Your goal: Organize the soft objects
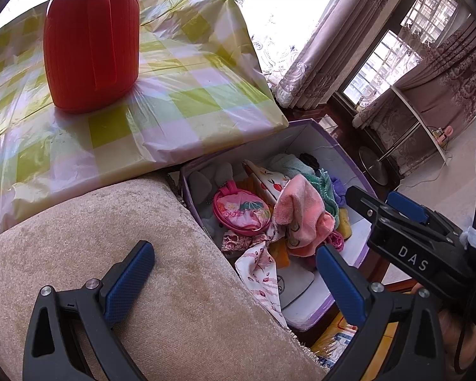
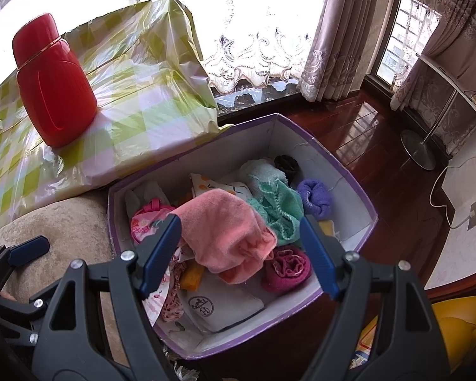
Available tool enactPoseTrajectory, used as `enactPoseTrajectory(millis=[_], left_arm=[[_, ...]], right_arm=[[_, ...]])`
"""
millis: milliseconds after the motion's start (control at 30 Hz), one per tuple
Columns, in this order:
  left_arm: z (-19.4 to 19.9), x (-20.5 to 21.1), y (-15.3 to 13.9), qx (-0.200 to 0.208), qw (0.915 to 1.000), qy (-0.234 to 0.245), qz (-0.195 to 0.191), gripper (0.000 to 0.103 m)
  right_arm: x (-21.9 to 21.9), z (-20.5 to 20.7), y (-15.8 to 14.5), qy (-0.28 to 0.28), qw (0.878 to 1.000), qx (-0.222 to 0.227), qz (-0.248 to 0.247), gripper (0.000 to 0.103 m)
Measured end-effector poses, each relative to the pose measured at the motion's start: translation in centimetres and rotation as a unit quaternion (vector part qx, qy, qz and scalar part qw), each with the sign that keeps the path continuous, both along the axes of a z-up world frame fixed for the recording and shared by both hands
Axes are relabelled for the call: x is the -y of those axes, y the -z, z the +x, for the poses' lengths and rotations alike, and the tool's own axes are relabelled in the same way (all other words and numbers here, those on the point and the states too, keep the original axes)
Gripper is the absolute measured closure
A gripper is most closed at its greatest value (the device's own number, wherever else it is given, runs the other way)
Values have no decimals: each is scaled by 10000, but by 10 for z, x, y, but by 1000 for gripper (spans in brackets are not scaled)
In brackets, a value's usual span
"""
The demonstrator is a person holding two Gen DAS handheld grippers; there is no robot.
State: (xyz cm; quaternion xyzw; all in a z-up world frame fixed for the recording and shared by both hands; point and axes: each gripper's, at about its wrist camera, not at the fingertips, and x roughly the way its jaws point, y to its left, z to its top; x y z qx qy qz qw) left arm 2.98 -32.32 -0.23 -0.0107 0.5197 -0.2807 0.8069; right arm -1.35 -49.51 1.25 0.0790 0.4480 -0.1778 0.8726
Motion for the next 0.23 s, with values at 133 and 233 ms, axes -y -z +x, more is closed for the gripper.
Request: enactPoseTrajectory(millis=[133,233], left_arm=[[1,2,1,106,9999,34,-45,0],[0,1,-4,151,9998,50,-130,0]], right_arm=[[1,-2,0,19,10000,3,18,24],[-1,-1,-1,-15,10000,-32,-2,24]])
